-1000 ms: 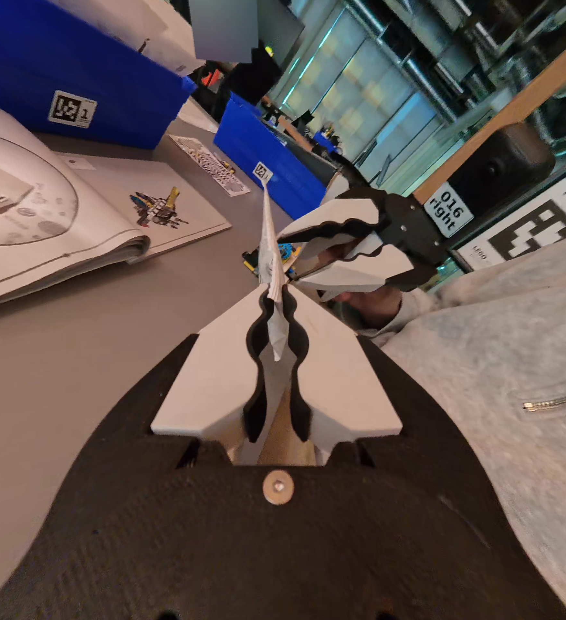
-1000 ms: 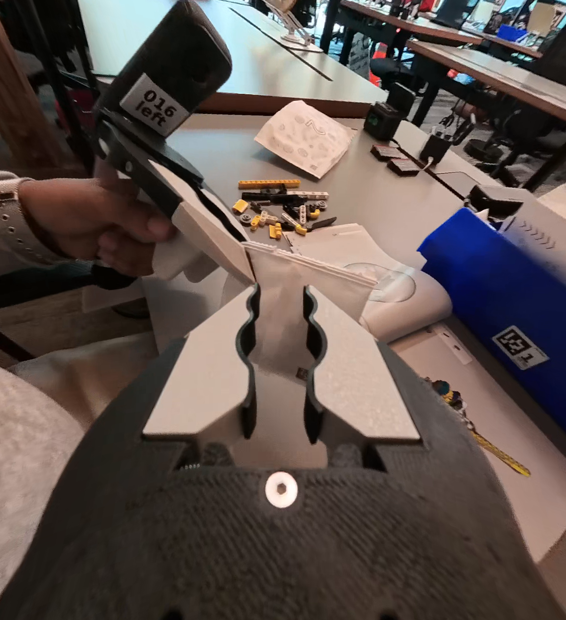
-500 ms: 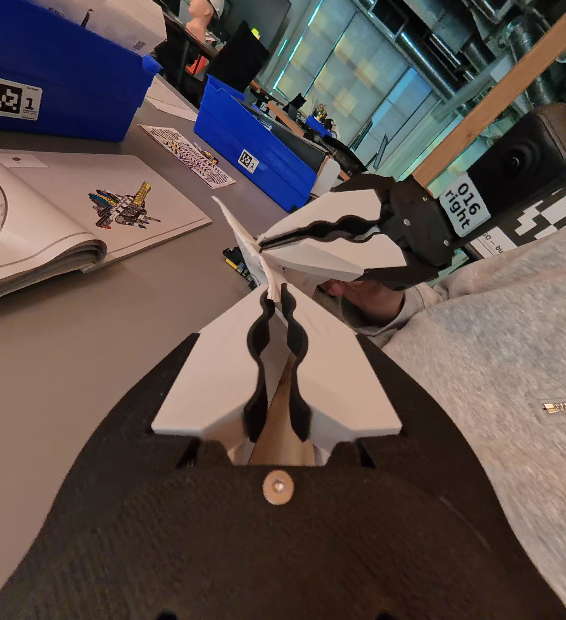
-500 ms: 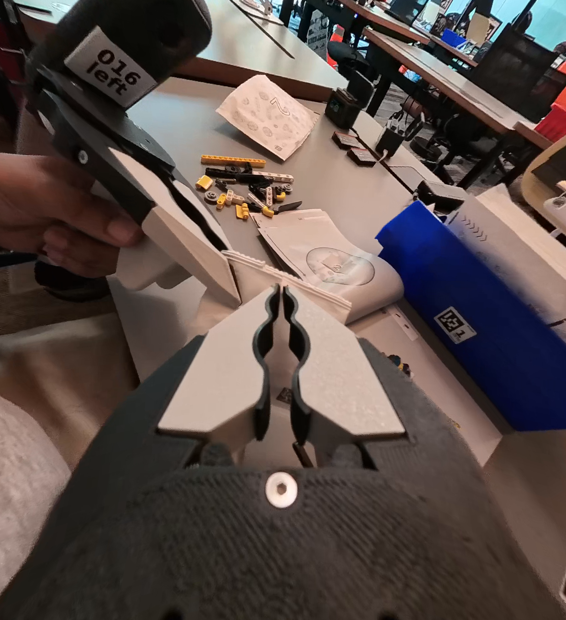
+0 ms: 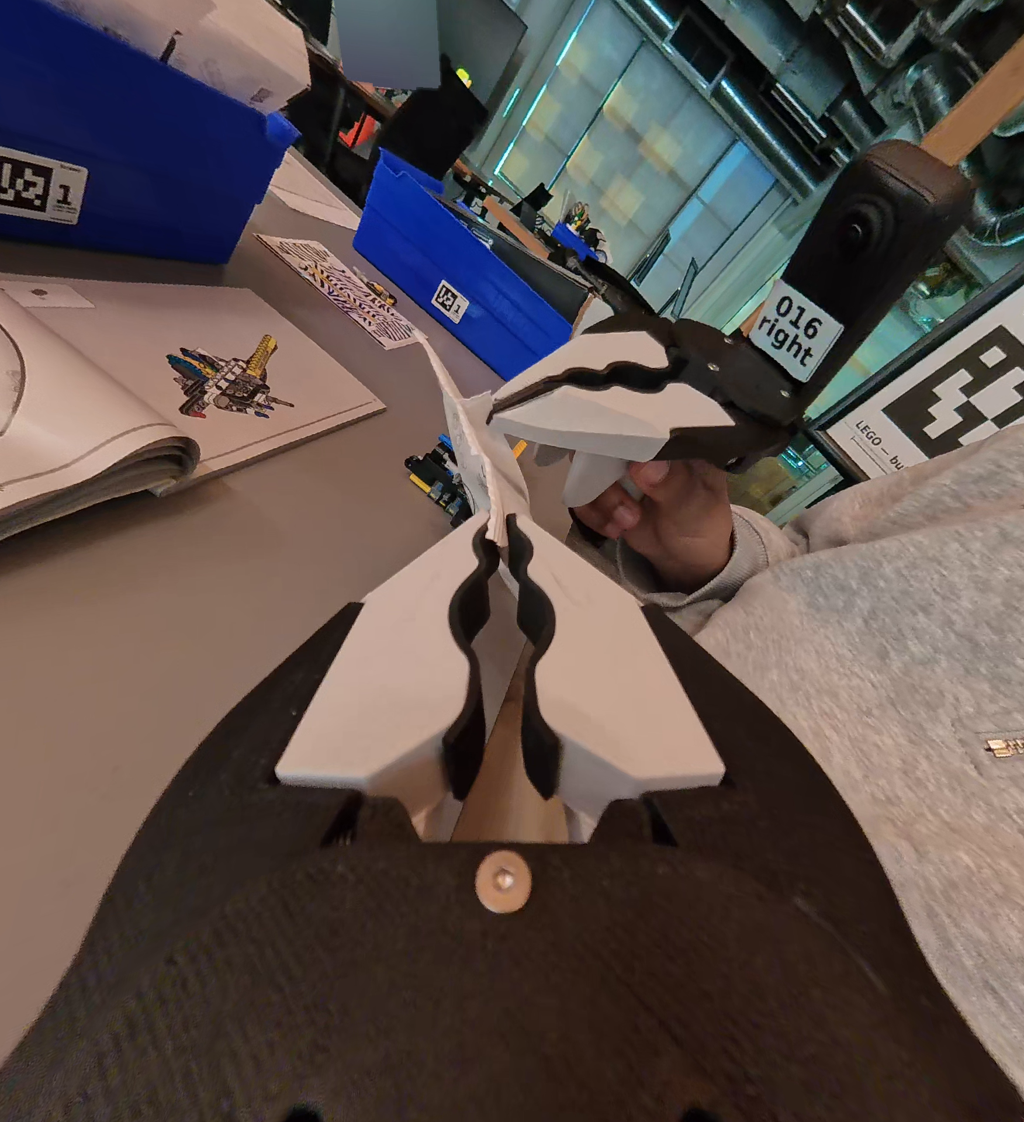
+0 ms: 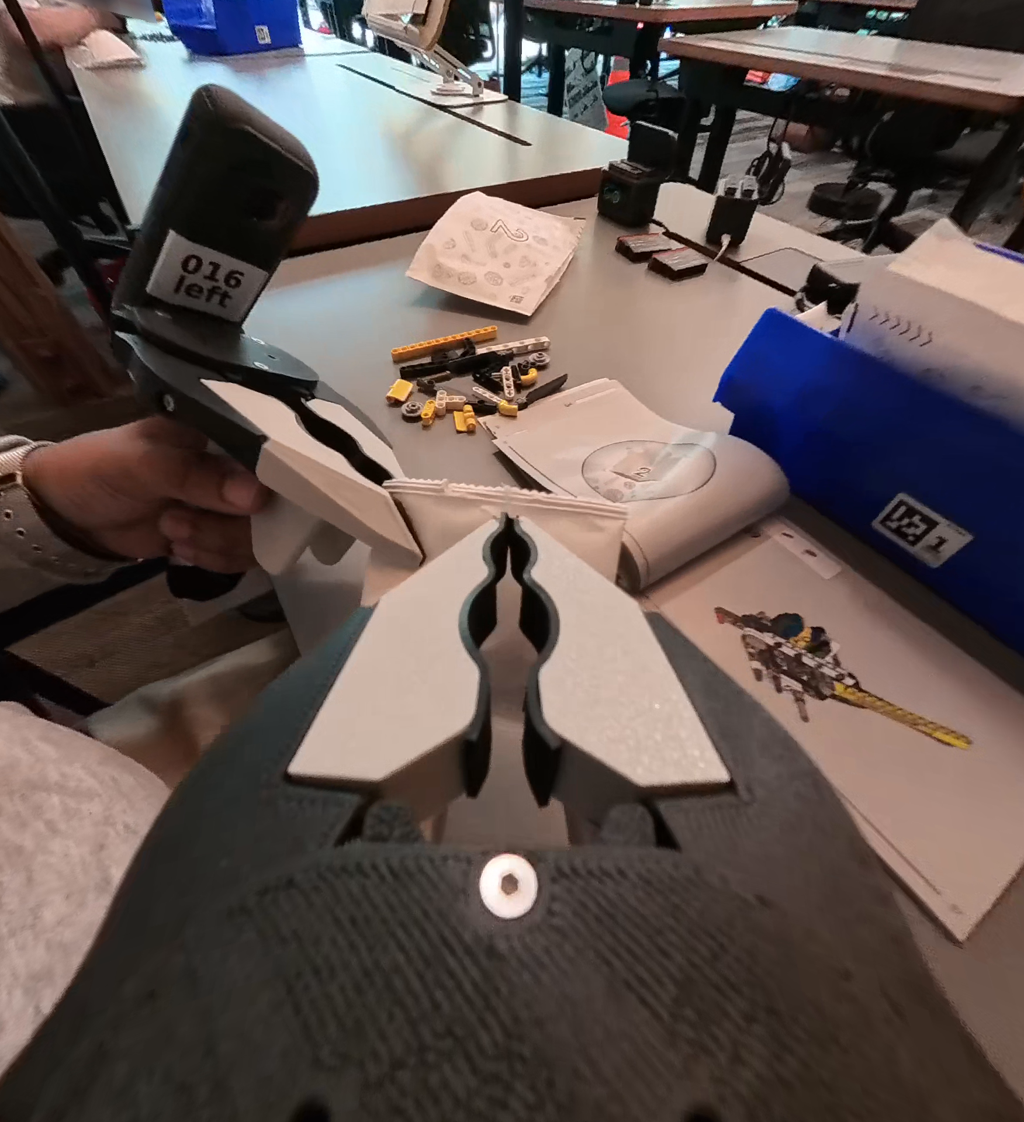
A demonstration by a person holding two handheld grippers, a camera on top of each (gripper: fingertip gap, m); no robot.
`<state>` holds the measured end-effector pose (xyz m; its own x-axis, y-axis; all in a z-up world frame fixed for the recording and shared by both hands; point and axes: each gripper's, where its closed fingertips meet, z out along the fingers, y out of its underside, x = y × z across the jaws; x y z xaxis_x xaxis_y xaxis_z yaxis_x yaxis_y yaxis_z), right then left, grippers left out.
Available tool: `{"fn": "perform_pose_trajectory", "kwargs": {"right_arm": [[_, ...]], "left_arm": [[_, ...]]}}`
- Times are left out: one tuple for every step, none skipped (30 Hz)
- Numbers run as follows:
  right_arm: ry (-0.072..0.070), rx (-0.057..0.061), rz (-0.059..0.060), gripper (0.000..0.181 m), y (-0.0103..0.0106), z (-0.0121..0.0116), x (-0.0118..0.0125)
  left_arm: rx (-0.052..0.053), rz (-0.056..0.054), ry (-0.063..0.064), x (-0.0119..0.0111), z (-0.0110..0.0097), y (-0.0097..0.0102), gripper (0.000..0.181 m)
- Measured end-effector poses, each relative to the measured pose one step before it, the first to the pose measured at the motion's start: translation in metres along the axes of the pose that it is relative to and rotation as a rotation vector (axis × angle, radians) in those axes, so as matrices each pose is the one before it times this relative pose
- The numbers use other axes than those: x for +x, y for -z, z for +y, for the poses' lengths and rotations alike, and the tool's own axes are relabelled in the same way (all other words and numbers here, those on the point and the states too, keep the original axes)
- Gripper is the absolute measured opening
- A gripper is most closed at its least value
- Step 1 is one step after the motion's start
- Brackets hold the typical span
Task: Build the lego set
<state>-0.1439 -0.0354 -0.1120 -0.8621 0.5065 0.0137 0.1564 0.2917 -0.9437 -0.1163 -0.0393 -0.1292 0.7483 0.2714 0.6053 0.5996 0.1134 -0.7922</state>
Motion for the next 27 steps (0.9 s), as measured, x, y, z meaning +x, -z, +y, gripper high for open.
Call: {"fn": "perform_pose_trajectory", "kwargs": {"right_arm": [[-0.0218,0.0053,-0.0144,0.0,0.00011,-0.00047,-0.00068],[-0.0211,0.0067,-0.0206,0.0,0.0003,-0.00088,-0.0014],[-0.0196,-0.0012,-0.0183,0.0,-0.0002,0.00022,-0.00098],[-0.0176,-0.0133,-0.0192,0.0,-0.00089,0.00218,-0.00146],[-0.0099,-0.0115,-0.0295,0.0,-0.00145,0.00237,-0.0038],[-0.0043,-0.009,-0.0183,0.0,-0.00142,0.0024,-0.00267],[0.0045,-0.0084,-0.0124,0.0,-0.00135,0.00217,-0.00228],[0.0105,-0.0041,-0.0263,0.0,-0.00137,0.00111,-0.00456],[0.0065,-0.001,-0.0233,0.0,-0.00112,0.00009,-0.00436],[0.0056,-0.0003,-0.011,0.0,-0.0008,-0.00016,-0.00278],[0.0096,-0.0003,-0.0074,0.0,-0.00045,-0.00034,-0.00223],[0.01,-0.0036,0.0006,0.0,-0.00034,0.00035,-0.00073],[0.0056,-0.002,0.0011,0.0,0.0,0.00008,-0.00008],[0.0,-0.001,0.0068,0.0,0.00032,-0.00005,0.00163],[-0.0002,-0.0015,0.0113,0.0,0.00091,0.00024,0.00323],[-0.0051,0.0098,0.0123,0.0,0.00169,-0.00146,0.00398],[-0.0105,0.029,0.0416,0.0,0.00371,-0.00444,0.00865],[-0.0085,0.0369,0.0363,0.0,0.00519,-0.00632,0.00859],[-0.0151,0.0315,0.0211,0.004,0.00514,-0.00617,0.0069],[-0.018,0.0239,0.0087,0.01,0.00435,-0.00538,0.00476],[-0.0155,0.0189,-0.0001,0.014,0.00337,-0.00428,0.00277],[-0.0124,0.014,-0.0033,0.015,0.00227,-0.00296,0.00105],[-0.0087,0.0099,-0.0034,0.015,0.001,-0.00138,0.00003],[-0.002,0.0047,-0.0048,0.016,-0.00007,-0.00004,-0.00121],[0.006,-0.0019,-0.0039,0.016,-0.00107,0.00143,-0.00194],[0.013,-0.0089,-0.0013,0.016,-0.00172,0.00252,-0.00221],[0.0183,-0.0136,-0.0008,0.016,-0.00214,0.00307,-0.00271]], "left_arm": [[0.0016,0.002,0.0018,0.00002,-0.0001,0.00032,0.0],[0.004,0.0013,0.0039,-0.00033,-0.00059,0.00044,0.0],[0.0044,0.0043,0.0026,0.00003,-0.00037,0.00046,0.0],[-0.0009,0.0097,0.0027,0.00053,0.00062,0.00027,0.004],[-0.0015,0.0063,0.0093,-0.00038,0.00061,0.00007,0.014],[0.0019,0.0045,0.0133,-0.00098,0.00014,0.0,0.019],[0.0049,0.0057,0.0149,-0.00081,-0.00037,0.00019,0.023],[0.0076,0.0037,0.0161,-0.00093,-0.00071,0.00036,0.028],[0.0073,-0.0007,0.0152,-0.00143,-0.00066,0.00055,0.033],[0.0038,0.0011,0.0135,-0.00104,-0.00027,0.00063,0.028],[0.0011,0.0029,0.0091,-0.00058,-0.00013,0.0007,0.023],[0.0018,0.0041,0.0049,-0.00017,-0.00016,0.00058,0.014],[-0.0007,0.0022,0.0014,-0.00009,0.00006,0.00066,0.004],[-0.0047,-0.0053,-0.0021,-0.00109,0.0006,0.00028,0.0],[-0.0019,0.0004,0.0081,-0.00013,0.00008,-0.00007,0.0],[0.0059,-0.0072,0.0185,-0.00155,-0.00091,0.0,0.0],[0.0052,-0.0147,0.0202,-0.00343,-0.00022,0.00046,0.0],[0.0055,-0.0144,0.0195,-0.00438,0.00007,0.0012,0.0],[0.009,-0.0121,0.0201,-0.00429,-0.00115,0.00187,0.0],[0.0159,0.0014,0.0195,-0.00182,-0.00249,0.0022,0.0],[0.0198,0.0093,0.0204,-0.00044,-0.00309,0.00202,0.0],[0.0194,0.0098,0.0216,-0.00031,-0.00291,0.00192,0.0],[0.015,0.0115,0.0196,0.00005,-0.00215,0.0013,0.0],[0.0097,0.013,0.014,0.00063,-0.00132,0.00073,0.0],[0.0051,0.0067,0.0084,0.00028,-0.00077,0.00036,0.0],[0.0018,0.0012,0.001,0.00006,-0.00017,-0.00003,0.0],[-0.0008,-0.0015,-0.0057,0.00022,0.00027,-0.00017,0.0]]}}
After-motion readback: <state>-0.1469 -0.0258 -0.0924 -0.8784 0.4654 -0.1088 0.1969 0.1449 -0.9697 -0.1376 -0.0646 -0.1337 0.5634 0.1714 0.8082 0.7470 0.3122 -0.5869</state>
